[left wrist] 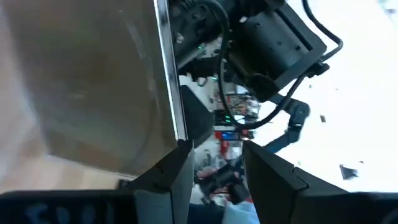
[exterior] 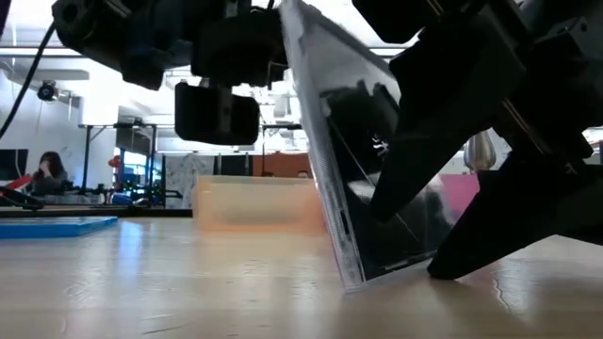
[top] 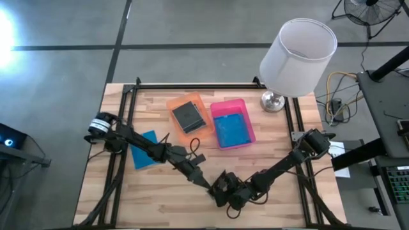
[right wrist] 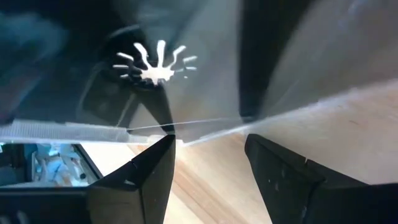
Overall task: Pick & place jewel cases by type
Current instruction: Put the black cd case into the orange bin
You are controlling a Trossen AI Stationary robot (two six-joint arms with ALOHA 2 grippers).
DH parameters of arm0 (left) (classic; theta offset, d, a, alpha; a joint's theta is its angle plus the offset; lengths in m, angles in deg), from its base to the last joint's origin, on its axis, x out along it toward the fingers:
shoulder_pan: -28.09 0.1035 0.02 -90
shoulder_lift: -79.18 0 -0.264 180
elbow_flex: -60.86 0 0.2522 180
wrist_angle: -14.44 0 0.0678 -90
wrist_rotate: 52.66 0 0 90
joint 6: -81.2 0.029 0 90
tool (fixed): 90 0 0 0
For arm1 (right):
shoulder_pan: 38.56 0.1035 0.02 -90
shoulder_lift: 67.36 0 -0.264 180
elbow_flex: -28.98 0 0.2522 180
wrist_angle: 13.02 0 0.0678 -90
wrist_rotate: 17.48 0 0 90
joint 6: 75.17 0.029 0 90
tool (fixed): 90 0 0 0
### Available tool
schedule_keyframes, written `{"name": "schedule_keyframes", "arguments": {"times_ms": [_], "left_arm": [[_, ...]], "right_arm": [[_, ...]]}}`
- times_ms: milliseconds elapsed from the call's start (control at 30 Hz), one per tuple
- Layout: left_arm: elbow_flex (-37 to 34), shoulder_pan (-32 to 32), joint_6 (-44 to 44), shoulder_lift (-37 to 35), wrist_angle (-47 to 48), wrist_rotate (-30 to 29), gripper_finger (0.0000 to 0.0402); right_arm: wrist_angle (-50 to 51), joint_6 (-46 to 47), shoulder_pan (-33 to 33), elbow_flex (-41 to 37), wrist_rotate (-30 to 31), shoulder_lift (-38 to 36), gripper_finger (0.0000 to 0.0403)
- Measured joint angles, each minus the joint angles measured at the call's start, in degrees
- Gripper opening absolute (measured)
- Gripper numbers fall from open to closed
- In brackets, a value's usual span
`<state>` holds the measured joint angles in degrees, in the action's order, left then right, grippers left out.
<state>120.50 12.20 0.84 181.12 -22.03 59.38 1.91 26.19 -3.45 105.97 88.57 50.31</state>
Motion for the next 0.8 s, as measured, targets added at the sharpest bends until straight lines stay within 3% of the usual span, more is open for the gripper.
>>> {"name": "schedule_keyframes", "arguments": {"times_ms": [400,800], "left_arm": [[4.04,-0.95,-1.95,6.72,-9.45,3.52,0.0124],[3.52,-1.03,7.85,7.11,-14.41,3.86,0.0124]], "right_arm": [[-0.27,-2.82,0.26,-0.02,-0.08,0.00,0.0203],[-1.01,-0.37,1.69,-0.20,2.12,-0.31,0.0203]]}}
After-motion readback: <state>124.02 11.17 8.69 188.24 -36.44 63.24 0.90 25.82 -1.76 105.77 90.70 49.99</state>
